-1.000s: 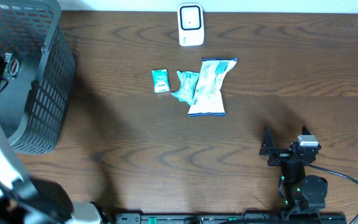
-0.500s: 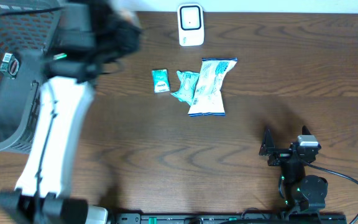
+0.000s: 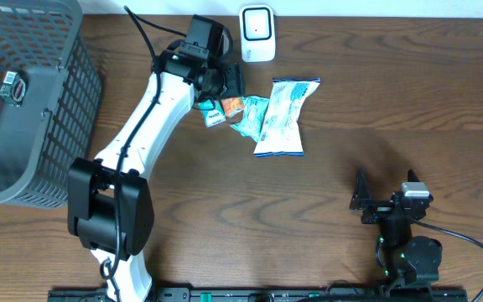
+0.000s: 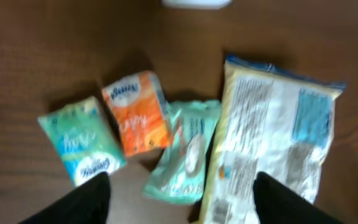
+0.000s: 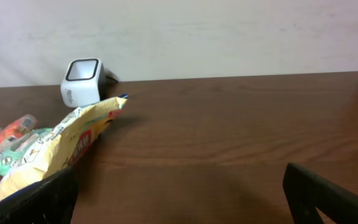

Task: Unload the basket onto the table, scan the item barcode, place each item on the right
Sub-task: 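Carry the orange packet under the scanner and drop it by the green packet, then reach into the basket and grasp the small barcoded item with the left gripper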

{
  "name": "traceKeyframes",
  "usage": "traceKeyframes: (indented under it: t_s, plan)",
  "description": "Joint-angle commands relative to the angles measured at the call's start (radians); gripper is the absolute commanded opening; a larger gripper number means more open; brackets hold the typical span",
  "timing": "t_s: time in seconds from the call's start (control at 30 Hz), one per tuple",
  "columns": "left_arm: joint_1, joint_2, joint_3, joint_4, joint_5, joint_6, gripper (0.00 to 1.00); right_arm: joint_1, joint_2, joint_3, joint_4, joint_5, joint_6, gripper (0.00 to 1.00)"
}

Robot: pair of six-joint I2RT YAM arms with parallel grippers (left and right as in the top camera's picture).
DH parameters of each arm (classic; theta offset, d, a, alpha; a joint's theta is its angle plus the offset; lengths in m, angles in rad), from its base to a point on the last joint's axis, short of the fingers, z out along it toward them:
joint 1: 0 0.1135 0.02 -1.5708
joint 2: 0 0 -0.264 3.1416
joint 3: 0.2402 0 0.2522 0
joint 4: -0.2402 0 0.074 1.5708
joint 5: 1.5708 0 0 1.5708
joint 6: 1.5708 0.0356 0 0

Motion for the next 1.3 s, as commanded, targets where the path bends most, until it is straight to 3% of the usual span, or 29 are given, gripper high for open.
traceKeyframes:
  t_s: [0.0, 0.1, 0.2, 0.37, 0.47, 0.5, 0.67, 0.8, 1.03, 1.27]
  plan:
    - [0.048, -0.066, 0.017, 0.044, -0.024, 0.015, 0.74, -0.009, -0.002, -0.002, -0.003, 0.001, -0.008, 0.99]
    - [0.127, -0.142, 0.022, 0.082, -0.079, 0.014, 0.81, -0.009, -0.002, -0.002, -0.003, 0.001, -0.008, 0.99]
    - [0.232, -0.217, 0.022, 0.096, -0.105, 0.014, 0.82, -0.009, -0.002, -0.002, -0.003, 0.001, -0.008, 0.99]
    - [0.507, -0.309, 0.022, 0.134, -0.114, -0.076, 0.82, -0.009, -0.002, -0.002, -0.003, 0.001, -0.008, 0.99]
    - [0.658, -0.304, 0.022, 0.181, -0.13, -0.069, 0.82, -0.009, -0.002, -0.002, -0.003, 0.001, -0.008, 0.99]
    - [0.683, -0.299, 0.022, 0.188, -0.138, -0.041, 0.82, -0.009, -0.002, -0.002, -0.003, 0.001, -0.008, 0.99]
    - [0.812, -0.224, 0.022, 0.235, -0.141, 0.49, 0.82, -0.009, -0.002, -0.002, -0.003, 0.001, -0.008, 0.99]
    - [0.841, -0.151, 0.022, 0.263, -0.141, 0.716, 0.82, -0.009, -0.002, -0.002, -0.003, 0.001, -0.008, 0.99]
    - [0.883, -0.012, 0.022, 0.427, -0.148, 0.766, 0.82, -0.009, -0.002, -0.002, -0.003, 0.001, -0.008, 0.99]
    - [0.889, 0.126, 0.022, 0.498, -0.148, 0.814, 0.84, -0.009, -0.002, -0.002, -0.003, 0.001, -0.008, 0.99]
